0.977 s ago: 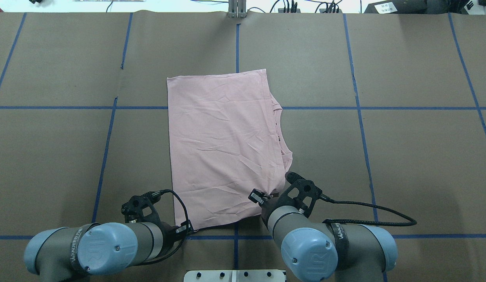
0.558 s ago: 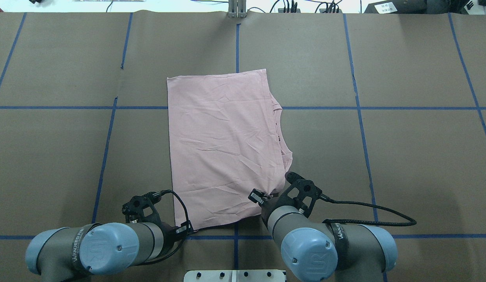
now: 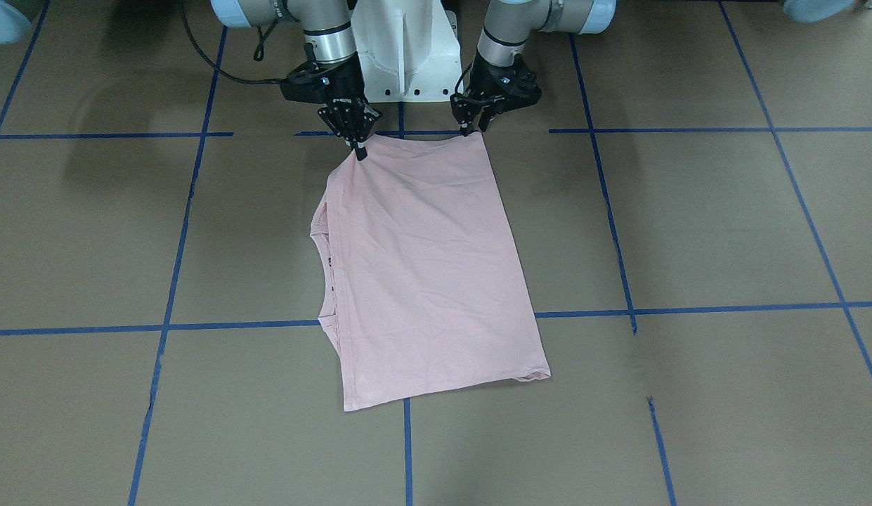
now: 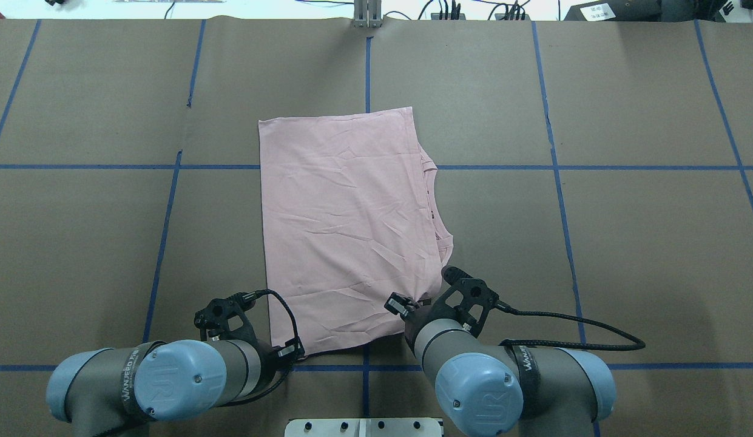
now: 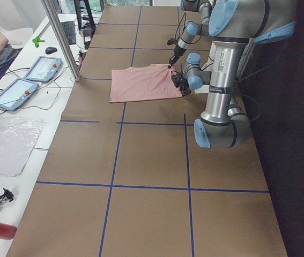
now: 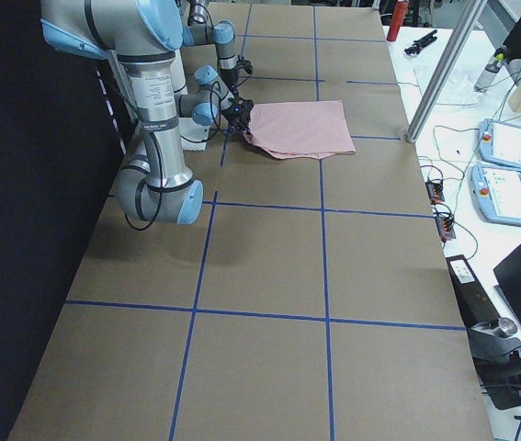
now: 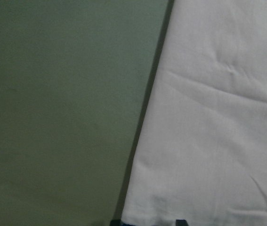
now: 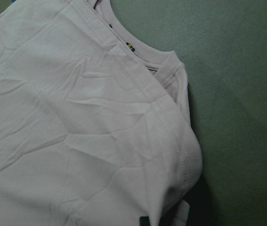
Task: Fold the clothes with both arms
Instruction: 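Grasp the shirt's near edge with both grippers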
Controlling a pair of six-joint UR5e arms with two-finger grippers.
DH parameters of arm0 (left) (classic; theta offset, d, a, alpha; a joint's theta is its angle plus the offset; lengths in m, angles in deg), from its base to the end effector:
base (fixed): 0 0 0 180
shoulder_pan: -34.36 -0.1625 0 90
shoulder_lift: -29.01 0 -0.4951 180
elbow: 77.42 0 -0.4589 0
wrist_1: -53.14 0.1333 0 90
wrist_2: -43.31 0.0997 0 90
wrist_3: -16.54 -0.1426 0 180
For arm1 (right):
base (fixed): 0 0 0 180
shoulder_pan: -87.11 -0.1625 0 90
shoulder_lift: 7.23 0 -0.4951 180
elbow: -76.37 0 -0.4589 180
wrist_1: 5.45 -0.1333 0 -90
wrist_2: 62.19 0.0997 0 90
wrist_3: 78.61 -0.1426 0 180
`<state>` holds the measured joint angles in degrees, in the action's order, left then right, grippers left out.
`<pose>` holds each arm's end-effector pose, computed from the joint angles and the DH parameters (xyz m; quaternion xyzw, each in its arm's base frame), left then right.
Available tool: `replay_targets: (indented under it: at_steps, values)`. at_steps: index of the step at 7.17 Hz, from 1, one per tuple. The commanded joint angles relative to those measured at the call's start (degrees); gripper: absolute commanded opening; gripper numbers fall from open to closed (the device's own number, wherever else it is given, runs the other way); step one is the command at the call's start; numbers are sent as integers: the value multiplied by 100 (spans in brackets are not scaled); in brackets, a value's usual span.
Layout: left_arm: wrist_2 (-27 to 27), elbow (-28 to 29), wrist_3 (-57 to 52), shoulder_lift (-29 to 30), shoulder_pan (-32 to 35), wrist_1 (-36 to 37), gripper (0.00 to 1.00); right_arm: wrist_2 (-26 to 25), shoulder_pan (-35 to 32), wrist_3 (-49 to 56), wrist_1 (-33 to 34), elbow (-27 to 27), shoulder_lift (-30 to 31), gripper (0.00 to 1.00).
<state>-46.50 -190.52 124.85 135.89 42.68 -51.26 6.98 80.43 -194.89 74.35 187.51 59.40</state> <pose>0.6430 -0.2292 0.3434 -0.0383 0.4553 -0.2056 0.8654 -0.6639 -0.2630 0.2909 0.0813 -0.4727 0.3275 0.8141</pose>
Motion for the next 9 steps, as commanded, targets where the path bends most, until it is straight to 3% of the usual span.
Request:
replay_targets:
  at_steps: [1,6,7,9]
  values:
    - [7,25,-12,-1,20,8,49,0,9,0,0,-5,-1,0]
    - [7,86,-153,-1,73,8,47,0,0,0,0,-5,7,0]
    - [7,86,-161,-1,73,-1,28,0,0,9,0,-5,7,0]
    - [7,86,-161,-1,73,-1,25,0,0,0,0,-5,7,0]
